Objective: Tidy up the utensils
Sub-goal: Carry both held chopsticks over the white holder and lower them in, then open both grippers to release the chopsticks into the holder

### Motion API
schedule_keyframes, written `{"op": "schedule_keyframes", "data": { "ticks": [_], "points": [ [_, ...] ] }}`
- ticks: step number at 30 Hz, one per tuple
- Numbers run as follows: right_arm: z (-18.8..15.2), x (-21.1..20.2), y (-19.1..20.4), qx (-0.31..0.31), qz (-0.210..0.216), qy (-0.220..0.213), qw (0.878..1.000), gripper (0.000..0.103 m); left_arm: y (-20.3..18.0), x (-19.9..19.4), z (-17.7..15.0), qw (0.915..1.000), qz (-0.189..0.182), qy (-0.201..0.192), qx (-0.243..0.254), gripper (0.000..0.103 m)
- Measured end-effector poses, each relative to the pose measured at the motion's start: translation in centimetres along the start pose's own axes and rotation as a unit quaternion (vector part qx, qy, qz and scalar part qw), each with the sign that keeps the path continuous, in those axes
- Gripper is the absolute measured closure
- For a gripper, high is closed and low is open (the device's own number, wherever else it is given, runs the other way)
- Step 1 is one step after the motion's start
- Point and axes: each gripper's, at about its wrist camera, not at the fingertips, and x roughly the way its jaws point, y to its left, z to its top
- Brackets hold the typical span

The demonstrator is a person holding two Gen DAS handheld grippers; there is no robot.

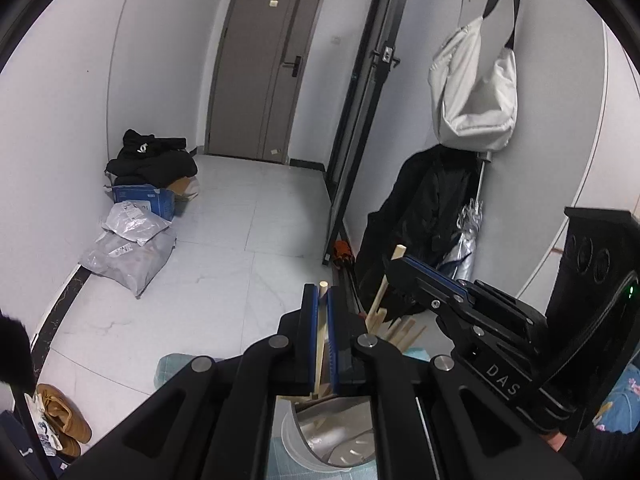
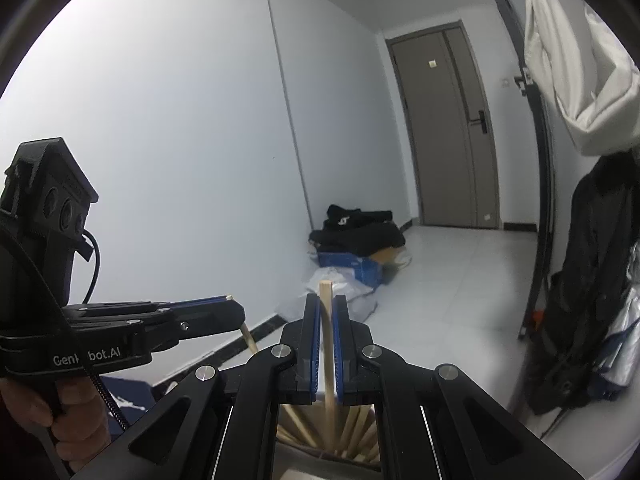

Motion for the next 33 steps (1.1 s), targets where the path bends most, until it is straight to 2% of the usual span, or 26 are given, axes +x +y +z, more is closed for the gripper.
{"op": "schedule_keyframes", "data": {
  "ticks": [11, 21, 30, 33],
  "points": [
    [-1.6, -0.1, -0.3, 0.008, 0.010, 0.029, 0.999, 0.098, -0.8, 1.0, -1.5, 0.9994, 0.003, 0.026, 0.024, 0.101],
    [-2.9, 0.0, 0.4, -0.006, 0.009, 0.057, 0.998, 0.098, -0.4, 1.6, -2.3, 0.9989, 0.025, 0.036, 0.015, 0.101],
    [-4.4, 0.7, 0.2, 0.002, 0.011, 0.096, 0.995, 0.098, -0.2, 2.2, -2.7, 0.9982, 0.001, 0.060, 0.003, 0.101],
    [-4.7, 0.7, 0.2, 0.001, 0.009, 0.111, 0.994, 0.095, 0.0, 2.2, -2.7, 0.9976, 0.005, 0.069, -0.004, 0.101]
  ]
}}
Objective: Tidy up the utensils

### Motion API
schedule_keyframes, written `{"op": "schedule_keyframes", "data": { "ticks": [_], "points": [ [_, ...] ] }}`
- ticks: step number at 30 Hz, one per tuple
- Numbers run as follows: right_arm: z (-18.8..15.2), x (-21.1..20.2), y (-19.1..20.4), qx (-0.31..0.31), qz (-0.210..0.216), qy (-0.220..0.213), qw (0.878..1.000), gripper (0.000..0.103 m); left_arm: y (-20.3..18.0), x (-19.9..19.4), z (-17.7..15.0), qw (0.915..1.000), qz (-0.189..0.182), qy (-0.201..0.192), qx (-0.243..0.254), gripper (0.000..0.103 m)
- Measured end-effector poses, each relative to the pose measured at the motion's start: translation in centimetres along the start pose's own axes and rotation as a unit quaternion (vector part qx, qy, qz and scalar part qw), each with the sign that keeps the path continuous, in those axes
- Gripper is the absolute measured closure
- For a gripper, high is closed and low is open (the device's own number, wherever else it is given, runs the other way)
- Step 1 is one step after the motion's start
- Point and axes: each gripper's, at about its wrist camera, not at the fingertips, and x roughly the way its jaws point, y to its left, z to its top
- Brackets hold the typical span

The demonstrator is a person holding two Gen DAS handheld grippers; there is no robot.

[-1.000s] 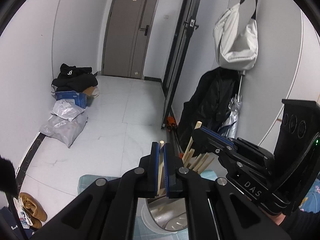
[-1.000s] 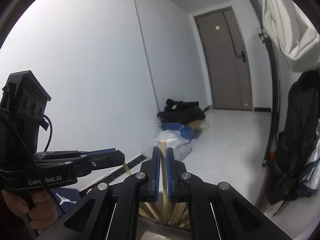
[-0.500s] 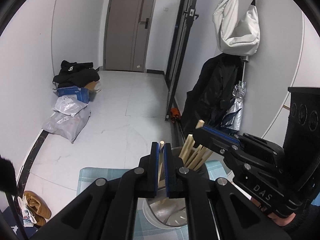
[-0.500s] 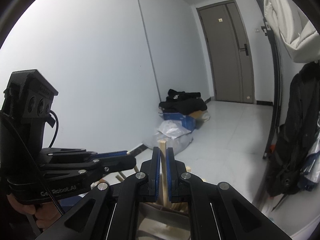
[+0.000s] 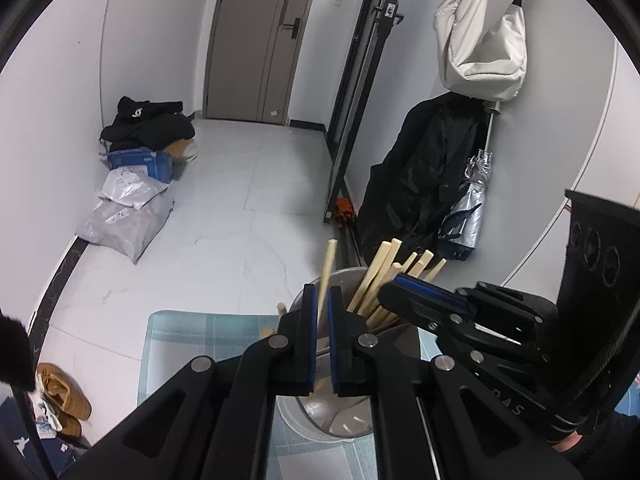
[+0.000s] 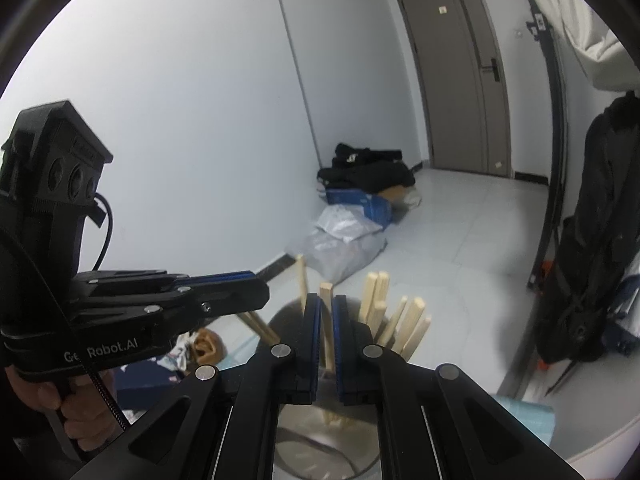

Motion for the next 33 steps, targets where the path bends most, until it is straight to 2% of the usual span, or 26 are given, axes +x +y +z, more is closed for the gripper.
{"op": "schedule_keyframes", "data": {
  "ticks": [1, 3, 4, 6, 7, 13, 15, 18, 20, 21, 23, 25, 30, 33],
  "points": [
    [-0.2, -0.1, 0.0, 0.001, 0.000, 0.001, 1.000, 0.095, 0.1, -0.2, 0.1, 1.0000, 0.001, 0.001, -0.003, 0.100],
    [-0.5, -0.6, -0.1, 0.007, -0.006, 0.005, 1.000, 0.093, 0.1, -0.6, 0.1, 1.0000, 0.000, -0.003, -0.007, 0.088],
    [-0.6, -0.9, -0.2, 0.012, -0.004, 0.005, 1.000, 0.090, 0.1, -0.9, 0.2, 1.0000, 0.002, -0.006, -0.007, 0.084],
    [-0.9, -1.7, -0.3, 0.019, -0.006, -0.002, 1.000, 0.079, -0.2, -1.4, 0.2, 0.9999, 0.012, -0.012, -0.003, 0.068],
    [-1.0, -2.3, -0.3, 0.022, -0.009, -0.007, 1.000, 0.071, -0.2, -1.8, 0.2, 0.9998, 0.013, -0.018, -0.003, 0.065],
    [-0.9, -4.4, 0.0, 0.030, -0.036, -0.017, 0.999, 0.065, -0.2, -4.0, 0.5, 0.9990, 0.017, -0.040, -0.013, 0.053],
    [-0.8, -5.8, 0.0, 0.036, -0.050, -0.027, 0.998, 0.059, -0.5, -5.0, 0.4, 0.9982, 0.024, -0.053, -0.014, 0.041],
    [-0.6, -7.7, 0.6, 0.034, -0.062, -0.044, 0.997, 0.055, -0.8, -6.6, 0.2, 0.9967, 0.032, -0.073, -0.015, 0.034],
    [-0.5, -8.9, 1.2, 0.030, -0.074, -0.056, 0.995, 0.040, -0.9, -7.5, 0.2, 0.9956, 0.042, -0.082, -0.019, 0.030],
    [-0.5, -9.7, 1.5, 0.028, -0.080, -0.063, 0.994, 0.038, -1.0, -8.1, 0.1, 0.9948, 0.046, -0.088, -0.022, 0.026],
    [-0.4, -10.8, 2.2, 0.022, -0.097, -0.073, 0.992, 0.028, -0.9, -9.0, -0.1, 0.9935, 0.050, -0.098, -0.027, 0.021],
    [-0.5, -12.0, 2.8, 0.021, -0.116, -0.089, 0.989, 0.025, -1.1, -10.0, -0.5, 0.9919, 0.055, -0.112, -0.027, 0.017],
    [-0.9, -14.0, 4.0, 0.024, -0.129, -0.103, 0.986, 0.019, -1.8, -12.1, -1.6, 0.9876, 0.071, -0.138, -0.023, 0.005],
    [-1.5, -15.1, 4.8, 0.015, -0.141, -0.109, 0.984, 0.016, -2.1, -13.1, -2.5, 0.9851, 0.080, -0.151, -0.021, 0.003]
  ]
}}
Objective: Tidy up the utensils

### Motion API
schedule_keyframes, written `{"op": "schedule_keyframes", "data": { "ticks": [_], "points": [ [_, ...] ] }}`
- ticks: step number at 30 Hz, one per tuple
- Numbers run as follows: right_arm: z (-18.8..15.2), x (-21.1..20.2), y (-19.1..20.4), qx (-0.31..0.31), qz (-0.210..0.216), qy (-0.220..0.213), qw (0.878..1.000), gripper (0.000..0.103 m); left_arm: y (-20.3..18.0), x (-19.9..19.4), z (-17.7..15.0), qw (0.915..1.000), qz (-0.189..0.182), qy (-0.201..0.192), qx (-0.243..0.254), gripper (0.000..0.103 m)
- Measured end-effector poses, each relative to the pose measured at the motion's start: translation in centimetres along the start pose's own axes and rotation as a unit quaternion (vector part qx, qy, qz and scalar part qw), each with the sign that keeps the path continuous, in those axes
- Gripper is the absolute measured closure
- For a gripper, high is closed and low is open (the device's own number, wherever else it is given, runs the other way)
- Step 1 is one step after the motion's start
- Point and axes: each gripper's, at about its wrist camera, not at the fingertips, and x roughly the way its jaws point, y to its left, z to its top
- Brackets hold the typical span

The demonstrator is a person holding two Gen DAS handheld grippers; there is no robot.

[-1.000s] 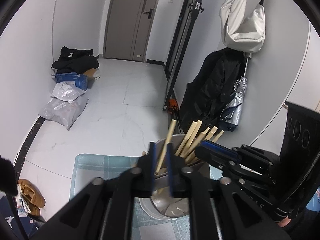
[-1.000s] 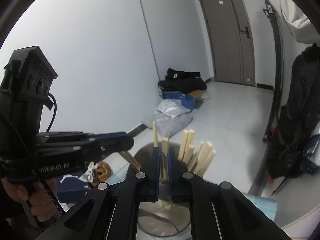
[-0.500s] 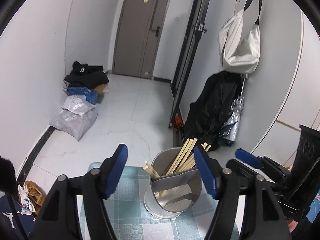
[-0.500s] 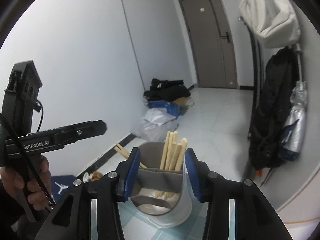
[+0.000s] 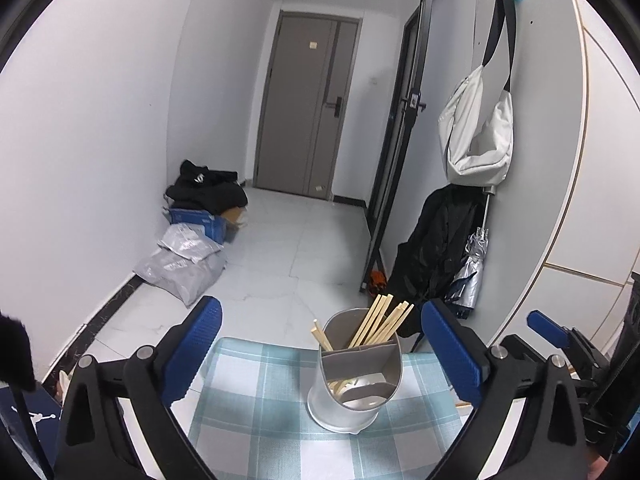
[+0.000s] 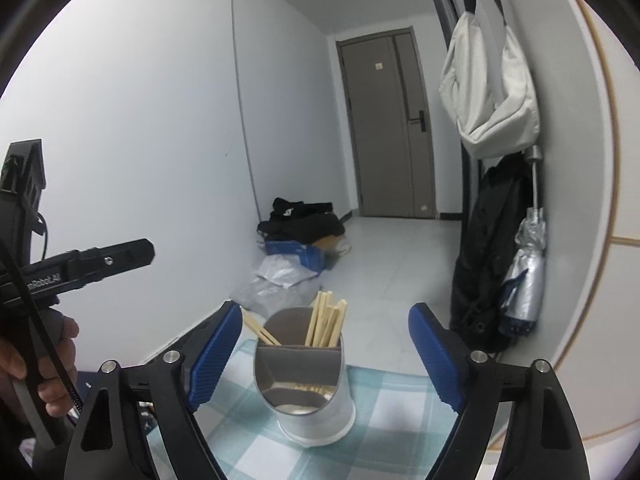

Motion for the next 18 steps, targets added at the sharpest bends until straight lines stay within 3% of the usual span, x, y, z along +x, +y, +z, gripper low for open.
{"op": "schedule_keyframes", "data": {
  "ticks": [8, 18],
  "points": [
    [-1.7, -3.4, 1.2, -0.020, -0.016, -0.019, 0.999, 0.004, -0.3, -1.6, -1.9, 0.9999, 0.001, -0.011, 0.007, 0.001],
    [-4.4, -4.6, 2.5, -0.037, -0.027, -0.021, 0.999, 0.001, -0.3, -2.3, -4.6, 0.9993, 0.015, -0.024, 0.024, 0.001]
  ]
}}
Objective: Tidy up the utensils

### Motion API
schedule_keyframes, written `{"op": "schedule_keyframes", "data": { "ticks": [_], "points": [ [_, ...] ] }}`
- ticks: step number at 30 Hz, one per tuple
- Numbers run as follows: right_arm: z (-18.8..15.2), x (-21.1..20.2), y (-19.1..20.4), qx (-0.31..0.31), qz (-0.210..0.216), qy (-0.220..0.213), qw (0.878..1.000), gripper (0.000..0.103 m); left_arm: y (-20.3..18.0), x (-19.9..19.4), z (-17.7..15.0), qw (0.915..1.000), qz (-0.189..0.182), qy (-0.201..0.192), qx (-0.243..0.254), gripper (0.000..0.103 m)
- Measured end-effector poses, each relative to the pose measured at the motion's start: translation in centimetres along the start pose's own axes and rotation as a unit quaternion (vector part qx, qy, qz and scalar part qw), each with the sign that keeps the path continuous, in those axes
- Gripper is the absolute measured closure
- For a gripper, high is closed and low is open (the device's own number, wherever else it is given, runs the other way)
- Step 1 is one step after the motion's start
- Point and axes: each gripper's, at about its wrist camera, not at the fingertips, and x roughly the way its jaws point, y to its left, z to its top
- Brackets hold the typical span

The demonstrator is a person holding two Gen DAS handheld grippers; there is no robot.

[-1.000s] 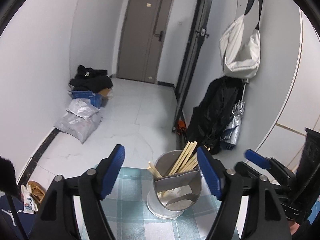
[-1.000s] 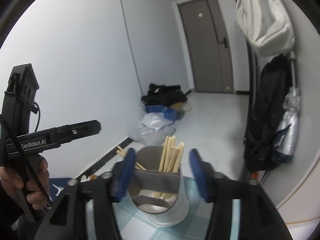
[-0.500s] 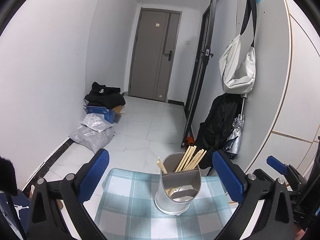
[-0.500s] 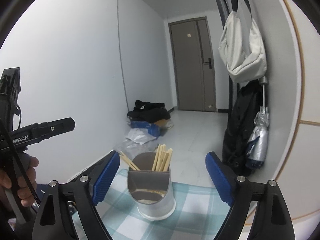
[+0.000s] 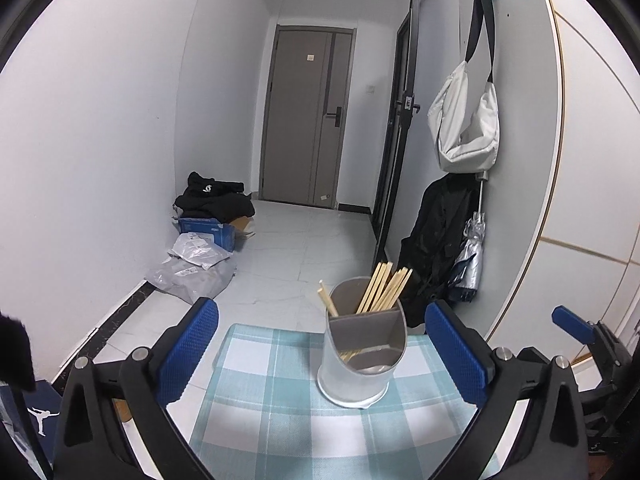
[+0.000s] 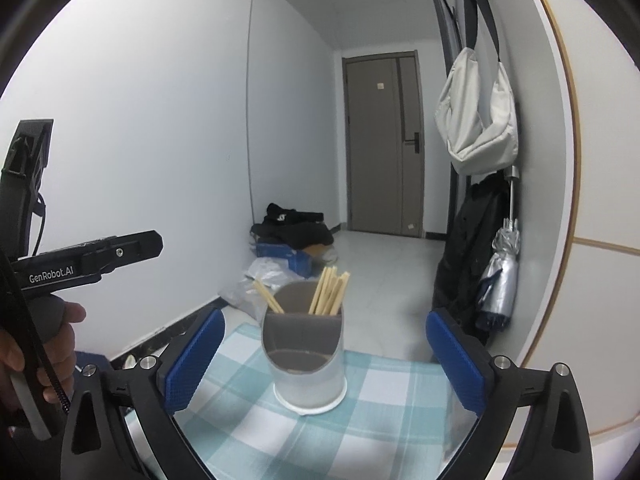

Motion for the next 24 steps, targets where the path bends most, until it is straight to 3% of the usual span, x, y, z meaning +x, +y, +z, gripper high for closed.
{"op": "schedule_keyframes", "data": {
  "ticks": [17, 24],
  "points": [
    [-3.3, 1.3, -0.3, 0.017, -0.024, 0.033, 0.999, 0.000, 0.4, 2.7, -3.8, 0.9991, 0.039, 0.018, 0.001, 0.001],
    [-3.9, 2.4, -0.5, 0.025, -0.030, 0.050, 0.998, 0.000, -0.3, 2.6, -3.9, 0.9995, 0.022, 0.020, 0.012, 0.001]
  ]
}}
